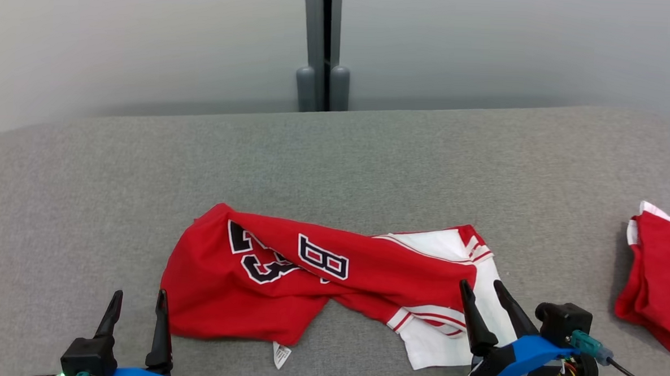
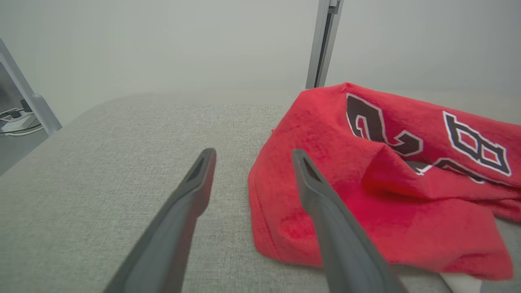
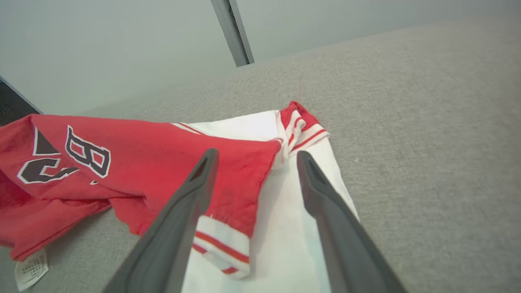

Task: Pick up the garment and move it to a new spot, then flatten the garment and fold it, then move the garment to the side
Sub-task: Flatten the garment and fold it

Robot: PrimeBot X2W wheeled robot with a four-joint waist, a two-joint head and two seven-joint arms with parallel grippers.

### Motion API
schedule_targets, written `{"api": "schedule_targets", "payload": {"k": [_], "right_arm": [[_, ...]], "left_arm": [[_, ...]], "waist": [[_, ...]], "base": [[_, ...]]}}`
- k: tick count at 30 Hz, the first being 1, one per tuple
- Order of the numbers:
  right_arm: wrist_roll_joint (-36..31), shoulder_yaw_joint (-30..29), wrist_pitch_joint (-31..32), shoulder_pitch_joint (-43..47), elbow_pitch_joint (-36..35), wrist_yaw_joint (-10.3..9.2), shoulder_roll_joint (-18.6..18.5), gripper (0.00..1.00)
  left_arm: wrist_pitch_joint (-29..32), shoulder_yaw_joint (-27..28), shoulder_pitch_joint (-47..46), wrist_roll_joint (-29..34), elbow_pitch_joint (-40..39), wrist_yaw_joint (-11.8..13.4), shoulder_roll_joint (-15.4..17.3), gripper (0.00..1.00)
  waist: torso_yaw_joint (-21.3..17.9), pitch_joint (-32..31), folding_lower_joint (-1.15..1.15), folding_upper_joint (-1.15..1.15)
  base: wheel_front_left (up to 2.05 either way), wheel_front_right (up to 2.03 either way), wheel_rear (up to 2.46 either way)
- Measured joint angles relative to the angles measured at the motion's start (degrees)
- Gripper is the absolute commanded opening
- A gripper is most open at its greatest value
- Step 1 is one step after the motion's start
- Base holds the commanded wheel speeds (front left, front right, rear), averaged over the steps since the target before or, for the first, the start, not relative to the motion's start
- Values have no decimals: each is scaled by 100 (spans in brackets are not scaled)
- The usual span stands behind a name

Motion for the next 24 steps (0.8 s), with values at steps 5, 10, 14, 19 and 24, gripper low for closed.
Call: {"api": "schedule_targets", "payload": {"k": [5,10,14,19,24], "right_arm": [[477,54,1,-334,554,0,3,100],[799,126,0,-608,744,0,0,97],[893,170,1,-842,898,0,-1,0],[500,-93,1,-1210,428,0,-1,0],[-352,-458,1,-1855,-131,0,-8,0]], "left_arm": [[0,-13,-102,-8,9,-36,70,100],[0,-12,-166,-26,-5,-47,107,100],[0,-32,-266,-44,-7,-58,130,100],[0,-81,-352,-86,3,-75,116,100],[0,-190,-381,-140,51,-77,63,100]], "waist": [[205,193,0,0],[337,377,0,0],[405,486,0,0],[450,551,1,0],[535,529,1,0]], "base": [[0,0,0],[0,0,0],[0,0,0],[0,0,0],[0,0,0]]}}
